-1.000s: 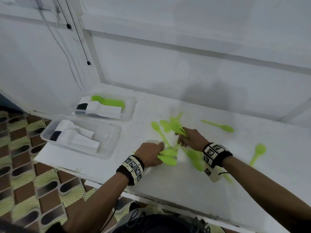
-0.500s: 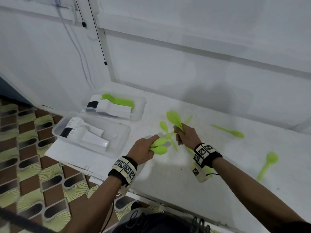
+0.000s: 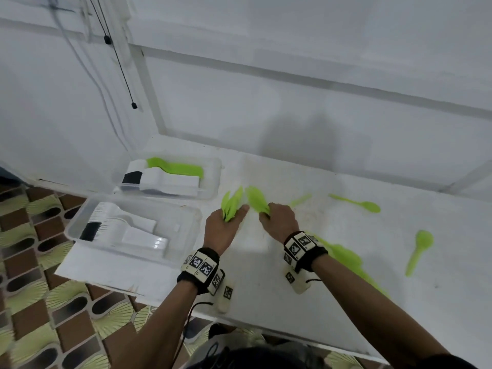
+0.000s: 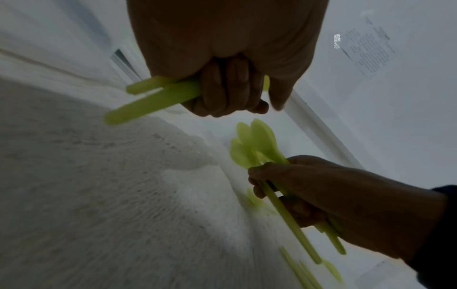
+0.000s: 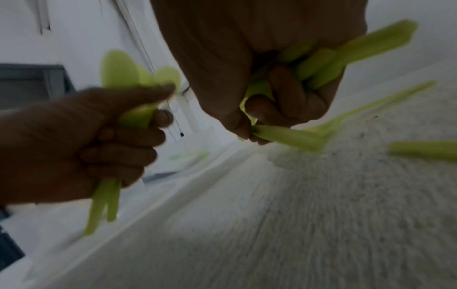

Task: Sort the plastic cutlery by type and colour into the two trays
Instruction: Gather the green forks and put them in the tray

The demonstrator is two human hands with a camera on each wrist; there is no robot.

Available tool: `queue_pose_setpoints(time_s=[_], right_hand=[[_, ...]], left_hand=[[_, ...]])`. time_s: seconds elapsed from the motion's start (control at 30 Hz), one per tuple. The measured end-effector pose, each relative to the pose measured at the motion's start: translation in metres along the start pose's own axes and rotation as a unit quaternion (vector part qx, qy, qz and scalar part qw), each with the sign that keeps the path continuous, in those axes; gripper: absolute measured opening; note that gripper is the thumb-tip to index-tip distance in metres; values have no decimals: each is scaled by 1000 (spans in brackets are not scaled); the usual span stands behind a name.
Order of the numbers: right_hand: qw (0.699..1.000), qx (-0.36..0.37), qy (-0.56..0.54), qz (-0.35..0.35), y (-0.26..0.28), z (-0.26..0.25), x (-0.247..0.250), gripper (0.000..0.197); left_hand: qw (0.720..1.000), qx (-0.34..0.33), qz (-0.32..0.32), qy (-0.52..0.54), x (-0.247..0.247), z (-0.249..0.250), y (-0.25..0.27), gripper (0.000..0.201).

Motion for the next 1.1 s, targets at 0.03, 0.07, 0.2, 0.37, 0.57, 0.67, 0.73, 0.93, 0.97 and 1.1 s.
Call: queue_pose_setpoints(time_s=[0.03, 0.07, 0.2, 0.37, 0.57, 0.67, 0.73, 0.93, 0.97, 1.1], right_hand=[[1000, -5, -8, 4, 2, 3, 3, 25], [1000, -14, -16, 5, 5, 7, 8, 25], [994, -58, -88, 23, 15, 38, 31, 28], [958, -101, -261, 63, 23, 86, 59, 17], [965, -127, -222, 62, 44, 137, 72, 27], [983, -108, -147, 25, 61, 152, 62, 42], [990, -86, -107, 15, 72, 156, 49, 39], [966, -118, -197, 122, 79, 159, 59, 33], [965, -101, -206, 126, 75, 153, 63, 35], [977, 7, -184, 110, 63, 119, 67, 37]], left_hand=[[1000, 5, -2, -11, -2, 1, -4, 62], [1000, 7, -7, -28, -6, 1, -7, 55], [991, -2, -73, -113, -36, 3, -16, 42], [979, -63, -82, -177, -72, 19, -23, 27], [924, -33, -98, -367, -117, 27, -38, 65], [908, -33, -111, -403, -126, 23, -48, 56], [909, -35, -119, -397, -125, 21, -53, 44], [937, -99, -150, -299, -105, 39, -45, 17], [939, -110, -169, -279, -104, 45, -38, 17], [967, -94, -207, -115, -107, 69, -22, 17]])
Point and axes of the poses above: each hand's wrist, its own y-axis away from the middle knuckle, its own x-axis out of the back of the hand, z = x × y, the point moved 7 cm from there along -y, towards the middle knuckle, and after that the axes turned 4 degrees about y, right-handed, at the moved point
